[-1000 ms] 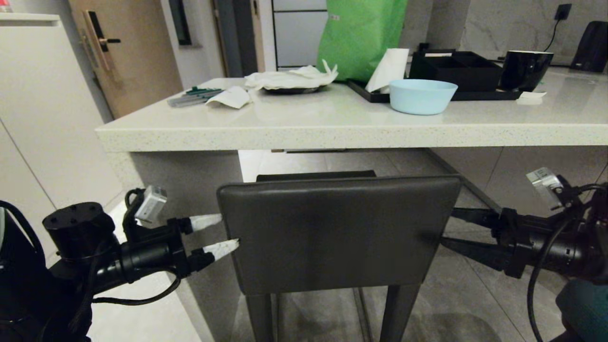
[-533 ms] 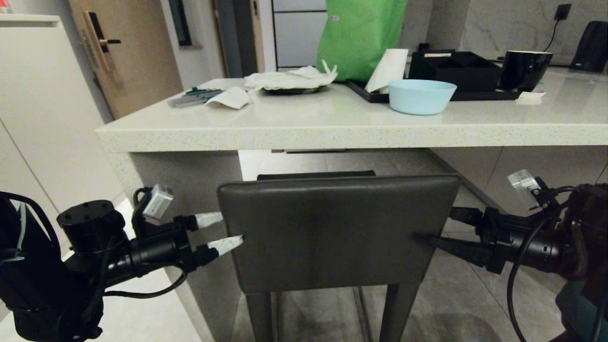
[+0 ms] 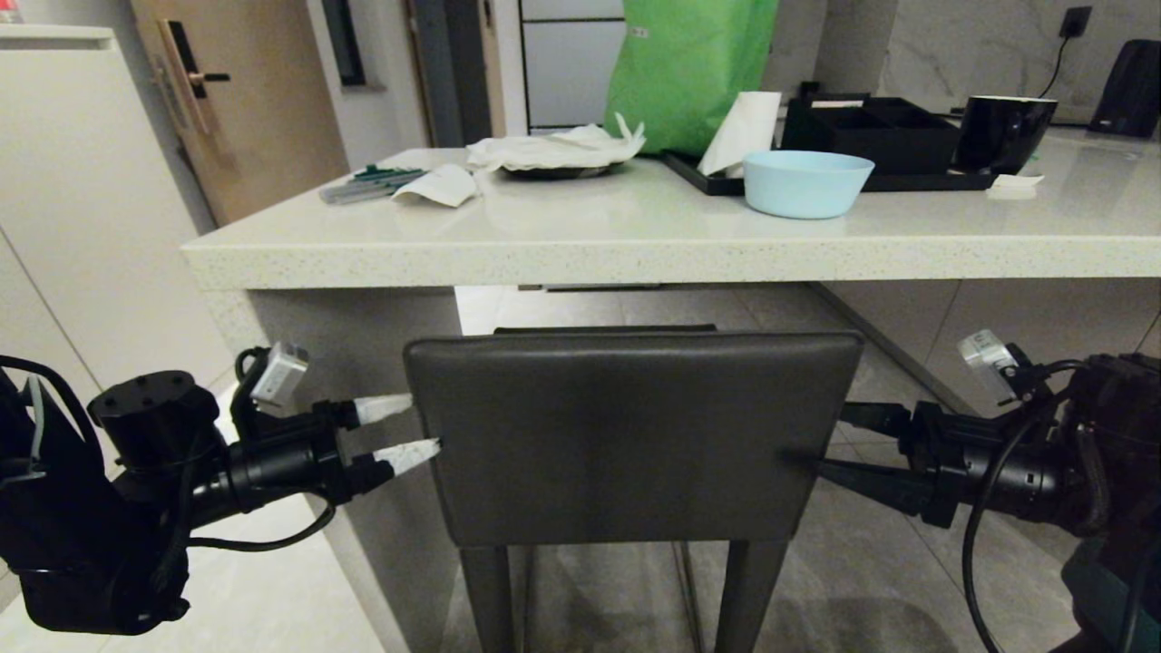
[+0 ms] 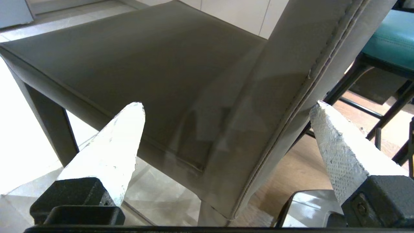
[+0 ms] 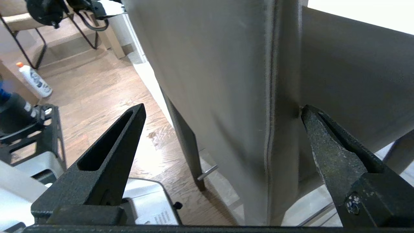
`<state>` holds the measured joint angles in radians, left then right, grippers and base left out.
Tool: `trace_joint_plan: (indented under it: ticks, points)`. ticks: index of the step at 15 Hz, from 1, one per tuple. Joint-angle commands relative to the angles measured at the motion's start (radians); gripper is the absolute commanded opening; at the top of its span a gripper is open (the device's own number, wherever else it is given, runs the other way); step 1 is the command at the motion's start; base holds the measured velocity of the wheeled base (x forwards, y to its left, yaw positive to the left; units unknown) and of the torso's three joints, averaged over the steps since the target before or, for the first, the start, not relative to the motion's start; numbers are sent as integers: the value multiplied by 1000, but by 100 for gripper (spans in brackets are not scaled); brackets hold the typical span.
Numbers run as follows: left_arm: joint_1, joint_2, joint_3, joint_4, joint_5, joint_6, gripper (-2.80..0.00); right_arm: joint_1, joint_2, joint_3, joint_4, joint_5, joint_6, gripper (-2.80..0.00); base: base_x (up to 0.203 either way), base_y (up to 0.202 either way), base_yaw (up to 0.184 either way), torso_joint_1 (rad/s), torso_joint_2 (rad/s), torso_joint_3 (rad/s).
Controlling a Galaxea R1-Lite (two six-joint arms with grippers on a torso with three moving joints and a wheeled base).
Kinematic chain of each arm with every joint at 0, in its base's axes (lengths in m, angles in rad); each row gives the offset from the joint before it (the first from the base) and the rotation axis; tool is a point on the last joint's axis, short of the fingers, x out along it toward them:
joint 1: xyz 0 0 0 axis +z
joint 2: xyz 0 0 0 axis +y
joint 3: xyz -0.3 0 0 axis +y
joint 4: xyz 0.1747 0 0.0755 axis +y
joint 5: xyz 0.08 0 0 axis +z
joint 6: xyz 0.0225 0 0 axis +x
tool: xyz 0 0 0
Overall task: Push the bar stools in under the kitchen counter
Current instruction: Pull the gray chair out from under the dining table
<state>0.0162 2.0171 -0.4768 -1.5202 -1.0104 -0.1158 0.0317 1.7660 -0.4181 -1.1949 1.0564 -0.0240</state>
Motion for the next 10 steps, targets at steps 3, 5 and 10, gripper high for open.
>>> trace_joint_plan:
  ticks: [3, 5, 10]
  points:
    - [11, 26, -49, -10, -34, -5, 0, 12, 43, 2, -69, 5, 4, 0, 0, 0, 0, 0, 0, 0]
    - [-20, 64, -96, -10, -48, -7, 0, 35, 51, -3, -75, 2, 6, 0, 0, 0, 0, 0, 0, 0]
    - [-117, 118, -200, -10, -42, -66, 0, 112, 65, -37, -76, -8, 22, 0, 0, 0, 0, 0, 0, 0]
